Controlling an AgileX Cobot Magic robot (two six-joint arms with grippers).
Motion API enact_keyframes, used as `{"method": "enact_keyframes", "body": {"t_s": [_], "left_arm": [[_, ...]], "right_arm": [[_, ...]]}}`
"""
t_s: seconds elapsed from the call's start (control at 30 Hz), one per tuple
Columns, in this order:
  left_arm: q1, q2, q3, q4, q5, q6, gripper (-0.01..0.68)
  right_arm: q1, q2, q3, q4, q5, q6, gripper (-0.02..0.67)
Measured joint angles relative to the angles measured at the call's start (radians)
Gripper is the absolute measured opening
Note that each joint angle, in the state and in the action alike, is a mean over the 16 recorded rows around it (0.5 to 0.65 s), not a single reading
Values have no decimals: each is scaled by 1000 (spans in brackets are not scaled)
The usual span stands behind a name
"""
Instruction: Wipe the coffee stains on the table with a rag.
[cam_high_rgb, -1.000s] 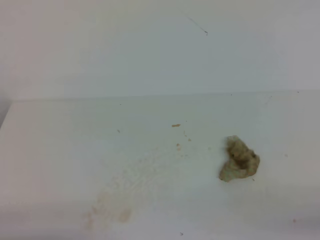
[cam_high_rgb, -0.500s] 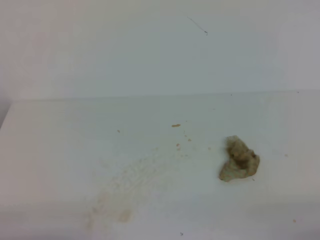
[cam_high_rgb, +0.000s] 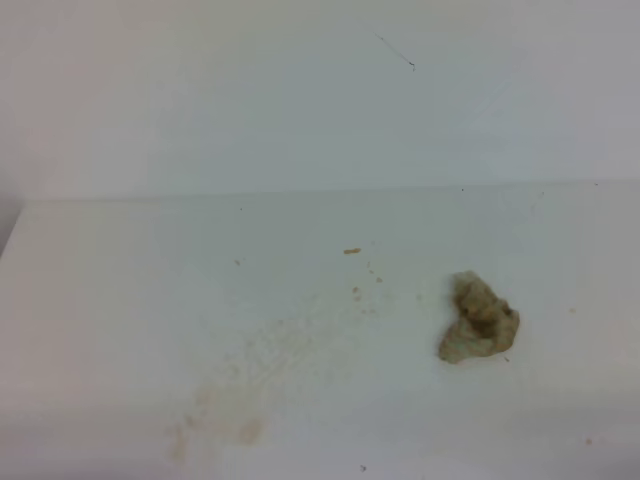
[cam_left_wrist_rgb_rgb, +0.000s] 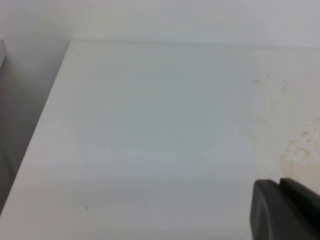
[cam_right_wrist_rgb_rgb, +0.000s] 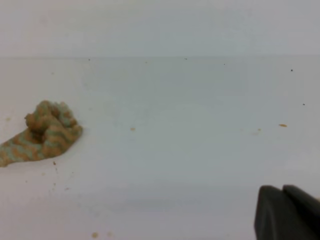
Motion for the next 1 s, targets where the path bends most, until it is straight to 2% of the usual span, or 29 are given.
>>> {"method": "enact_keyframes", "body": {"t_s": [1.0], "left_arm": [[0, 0, 0, 0, 0, 0, -2]], "right_arm": [[0, 1, 0, -2, -3, 1, 0]]}}
